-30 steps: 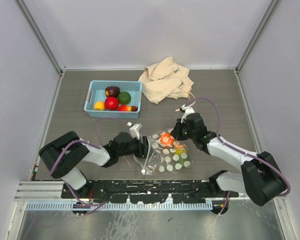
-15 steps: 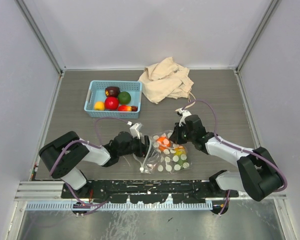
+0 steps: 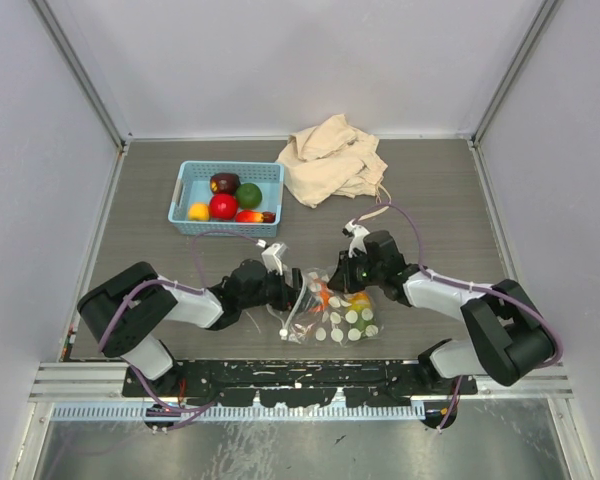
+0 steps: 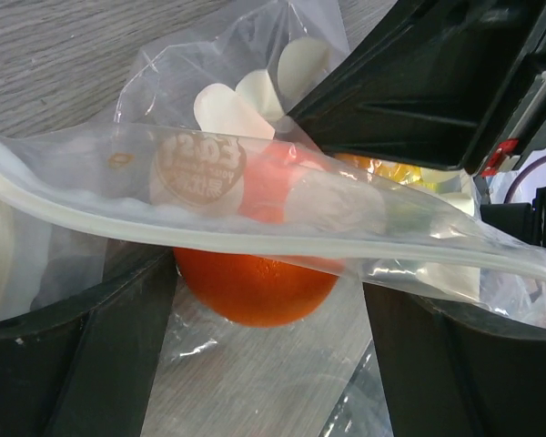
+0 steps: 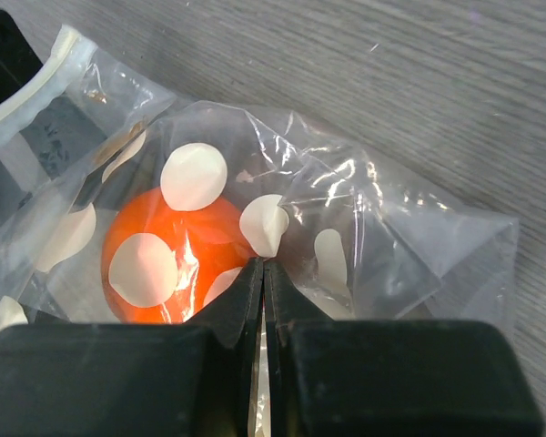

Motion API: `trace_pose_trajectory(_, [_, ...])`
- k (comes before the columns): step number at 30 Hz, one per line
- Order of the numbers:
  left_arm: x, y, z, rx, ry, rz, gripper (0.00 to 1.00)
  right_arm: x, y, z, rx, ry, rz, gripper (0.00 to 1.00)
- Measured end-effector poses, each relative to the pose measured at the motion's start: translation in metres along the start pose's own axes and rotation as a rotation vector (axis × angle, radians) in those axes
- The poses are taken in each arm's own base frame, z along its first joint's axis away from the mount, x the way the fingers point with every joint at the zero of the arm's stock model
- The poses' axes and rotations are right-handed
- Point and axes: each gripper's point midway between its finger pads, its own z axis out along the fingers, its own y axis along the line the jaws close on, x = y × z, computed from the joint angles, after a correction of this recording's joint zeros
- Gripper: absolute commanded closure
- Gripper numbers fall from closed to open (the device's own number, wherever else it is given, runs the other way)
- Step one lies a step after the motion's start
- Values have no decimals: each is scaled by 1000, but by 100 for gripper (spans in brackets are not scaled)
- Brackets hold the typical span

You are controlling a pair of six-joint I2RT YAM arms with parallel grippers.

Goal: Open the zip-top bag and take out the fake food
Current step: Pick up the fake fruit from the zipper food storage bag.

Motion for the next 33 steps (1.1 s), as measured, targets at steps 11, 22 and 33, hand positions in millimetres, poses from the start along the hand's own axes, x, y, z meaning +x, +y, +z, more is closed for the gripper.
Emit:
trace_pose_trajectory(11, [-1, 3, -1, -42, 13, 21, 15, 12, 15, 11, -69, 44, -18, 91])
trace_pose_trajectory(22, [6, 4, -9, -88, 57, 50, 13, 6, 24, 13, -107, 29, -22, 90])
trace_pose_trajectory(33, [7, 1, -7, -113, 78, 59, 5, 4, 35, 13, -149, 20, -25, 90])
